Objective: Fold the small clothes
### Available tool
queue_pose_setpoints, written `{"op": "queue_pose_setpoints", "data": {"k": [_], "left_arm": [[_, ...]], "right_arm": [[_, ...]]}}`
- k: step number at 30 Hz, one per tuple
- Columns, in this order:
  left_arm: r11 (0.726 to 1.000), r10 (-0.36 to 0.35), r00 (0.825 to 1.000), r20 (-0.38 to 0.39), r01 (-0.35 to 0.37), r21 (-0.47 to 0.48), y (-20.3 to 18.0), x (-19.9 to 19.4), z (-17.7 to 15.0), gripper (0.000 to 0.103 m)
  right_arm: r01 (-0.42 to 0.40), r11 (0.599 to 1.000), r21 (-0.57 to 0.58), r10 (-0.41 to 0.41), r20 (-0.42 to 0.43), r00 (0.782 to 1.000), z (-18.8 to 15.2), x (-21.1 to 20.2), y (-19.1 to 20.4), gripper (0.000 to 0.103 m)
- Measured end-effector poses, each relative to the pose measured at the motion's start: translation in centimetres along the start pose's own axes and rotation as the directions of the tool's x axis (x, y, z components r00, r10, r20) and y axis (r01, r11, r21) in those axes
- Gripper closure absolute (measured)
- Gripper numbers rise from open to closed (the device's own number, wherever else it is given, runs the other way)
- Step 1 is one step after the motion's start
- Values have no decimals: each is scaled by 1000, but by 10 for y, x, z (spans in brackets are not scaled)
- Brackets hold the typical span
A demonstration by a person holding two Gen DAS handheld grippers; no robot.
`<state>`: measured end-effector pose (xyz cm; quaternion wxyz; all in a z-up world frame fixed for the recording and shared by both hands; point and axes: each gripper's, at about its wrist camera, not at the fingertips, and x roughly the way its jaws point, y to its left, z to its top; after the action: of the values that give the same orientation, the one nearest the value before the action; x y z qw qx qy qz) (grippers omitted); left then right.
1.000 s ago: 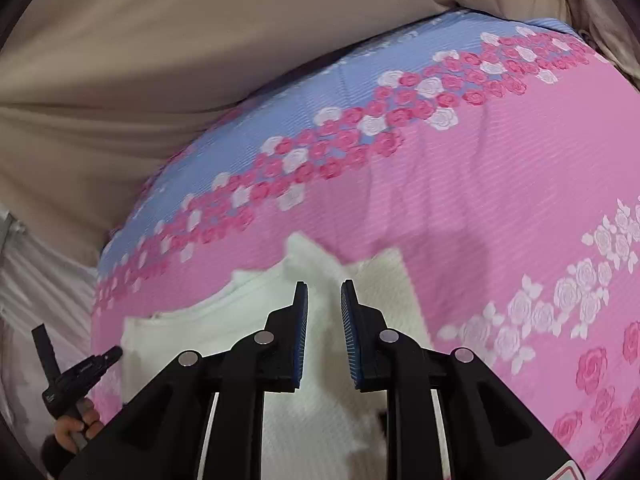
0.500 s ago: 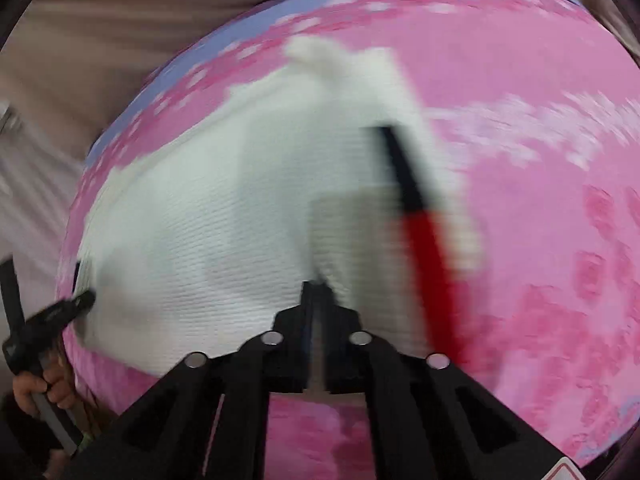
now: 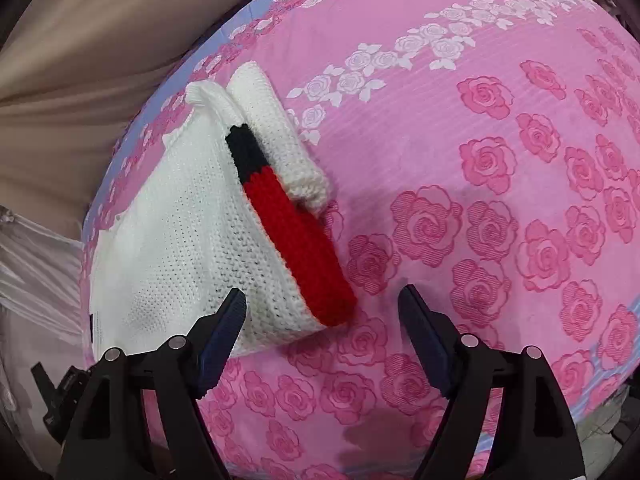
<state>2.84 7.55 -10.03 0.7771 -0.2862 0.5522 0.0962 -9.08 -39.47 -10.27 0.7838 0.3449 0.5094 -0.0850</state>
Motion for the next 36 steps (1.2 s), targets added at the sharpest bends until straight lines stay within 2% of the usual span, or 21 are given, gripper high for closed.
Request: {"op": "queue_pose_setpoints", "data": {"k": [2, 3, 4, 5, 6, 9, 11, 16, 19, 20, 22, 23, 24, 25, 27, 29, 31, 32, 33, 34, 36], "left_arm": [[998, -10, 1000, 3, 10, 65, -16, 4, 9, 34], [996, -5, 1000, -5, 6, 86, -23, 3, 10, 52], [995, -22, 1000, -20, 24, 99, -27, 3, 14, 80], [993, -72, 996, -56, 77, 90, -30, 0, 18, 81], [993, -76, 995, -58, 81, 80, -30, -6, 21, 83], [989, -83, 996, -44, 88, 115, -21, -34, 26, 86], [987, -71, 994, -82, 81, 138, -3, -44, 21, 86], [988, -2, 980, -199, 33, 150, 38, -19, -17, 84], [982, 28, 994, -102, -9, 189, 25, -38, -16, 75], [976, 40, 999, -23, -34, 215, 12, -55, -10, 74], [957, -10, 992, 122, -26, 290, -14, -84, 4, 49], [948, -20, 987, 157, -31, 317, -28, -89, 8, 40], [938, -32, 984, 178, -32, 344, -44, -90, 13, 27], [928, -49, 983, 178, -22, 372, -57, -85, 18, 24], [904, -60, 986, 153, -11, 428, -84, -54, 28, 24], [895, 14, 997, 80, -48, 443, -98, -3, 35, 32], [901, 37, 999, -21, -24, 434, -98, 27, 38, 75], [904, 28, 1000, -11, -21, 427, -101, 26, 40, 83], [905, -4, 1000, -9, 8, 425, -103, 19, 42, 91], [908, -48, 999, 2, 43, 417, -106, 6, 46, 92], [913, -76, 997, 23, 60, 403, -108, -6, 56, 92]], "right_arm": [[-52, 998, -28, 52, 0, 999, 4, 11, 13, 22], [-39, 999, -36, 40, 12, 999, 6, 13, 18, 22], [-35, 998, -58, 36, 15, 999, 12, 18, 27, 29], [-45, 996, -72, 46, 8, 999, 18, 22, 35, 69], [-54, 996, -68, 53, -11, 999, 21, 25, 39, 84], [-107, 994, -31, 108, 22, 994, 25, -7, 36, 90], [-94, 994, -52, 96, 39, 995, 24, -33, 30, 91], [-5, 995, -98, -3, -80, 997, -19, -57, -16, 91], [20, 992, -126, -42, -172, 984, -51, -36, -36, 79], [24, 993, -117, -43, -155, 987, -51, -38, -36, 75], [78, 990, -117, -88, -77, 993, -34, -53, -22, 67], [85, 987, -135, -89, -24, 996, -24, -61, -13, 58], [83, 982, -172, -77, 41, 996, -11, -69, 2, 50], [73, 978, -197, -61, 68, 996, 0, -70, 13, 39], [53, 968, -245, -36, 74, 997, 21, -58, 36, 38], [61, 949, -308, -49, 48, 998, 38, -25, 62, 38], [82, 942, -325, -83, 11, 996, 45, 11, 72, 38], [87, 945, -316, -97, -18, 995, 50, 26, 73, 43], [86, 950, -302, -105, -47, 993, 51, 35, 72, 55], [62, 956, -288, -80, -50, 996, 53, 35, 74, 93], [-25, 969, -247, 31, 20, 999, 61, 8, 81, 94]]}}
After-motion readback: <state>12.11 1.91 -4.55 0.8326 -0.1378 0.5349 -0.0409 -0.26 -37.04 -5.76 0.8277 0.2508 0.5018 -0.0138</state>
